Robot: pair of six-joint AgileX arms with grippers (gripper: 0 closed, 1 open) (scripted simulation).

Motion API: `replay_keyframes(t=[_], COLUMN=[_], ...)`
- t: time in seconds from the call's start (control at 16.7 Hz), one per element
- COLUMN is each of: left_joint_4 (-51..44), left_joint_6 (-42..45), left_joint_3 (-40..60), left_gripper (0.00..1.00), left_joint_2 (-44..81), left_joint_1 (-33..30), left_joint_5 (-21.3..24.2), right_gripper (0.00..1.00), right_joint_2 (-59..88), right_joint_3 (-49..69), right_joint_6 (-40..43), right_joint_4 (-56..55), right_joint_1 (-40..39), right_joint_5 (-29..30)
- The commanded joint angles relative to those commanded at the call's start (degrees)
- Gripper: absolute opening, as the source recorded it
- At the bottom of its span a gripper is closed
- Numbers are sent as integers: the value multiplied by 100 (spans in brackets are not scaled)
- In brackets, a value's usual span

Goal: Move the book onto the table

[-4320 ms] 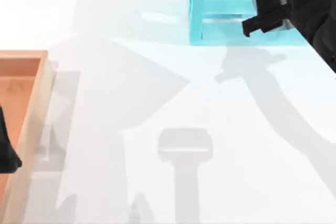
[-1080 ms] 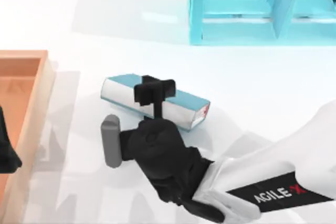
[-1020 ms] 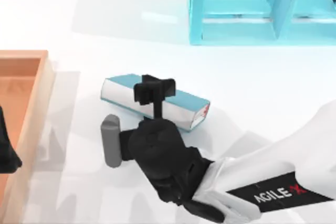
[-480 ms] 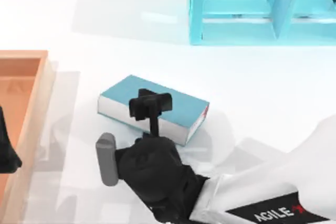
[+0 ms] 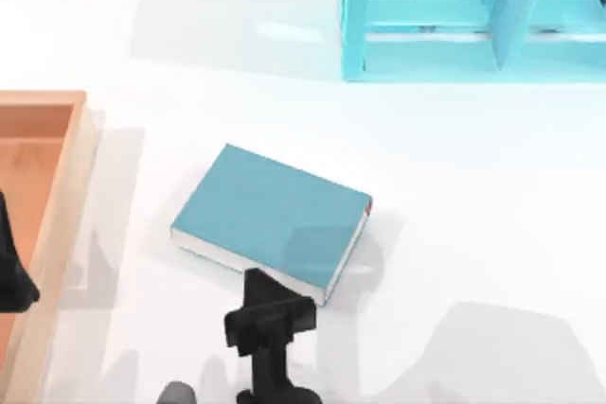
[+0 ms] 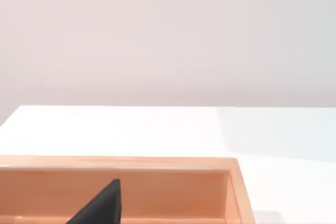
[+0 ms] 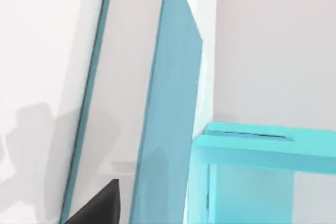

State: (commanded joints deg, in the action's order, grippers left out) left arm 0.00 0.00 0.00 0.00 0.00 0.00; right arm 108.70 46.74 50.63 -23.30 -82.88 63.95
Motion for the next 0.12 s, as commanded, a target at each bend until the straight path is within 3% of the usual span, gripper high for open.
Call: replay_keyframes(t=[0.12], left_joint_4=[0], left_joint_6=[0], left_joint_3=[0], left_gripper=[100], left_joint_2=[0], left_joint_1=[0], left_joint_5=[0], right_gripper=[100], right_joint_2=[-89], right_joint_3=[-21], right_joint_6=[-114], right_joint_4=[89], right_joint_1=[-114], right_joint_5=[113])
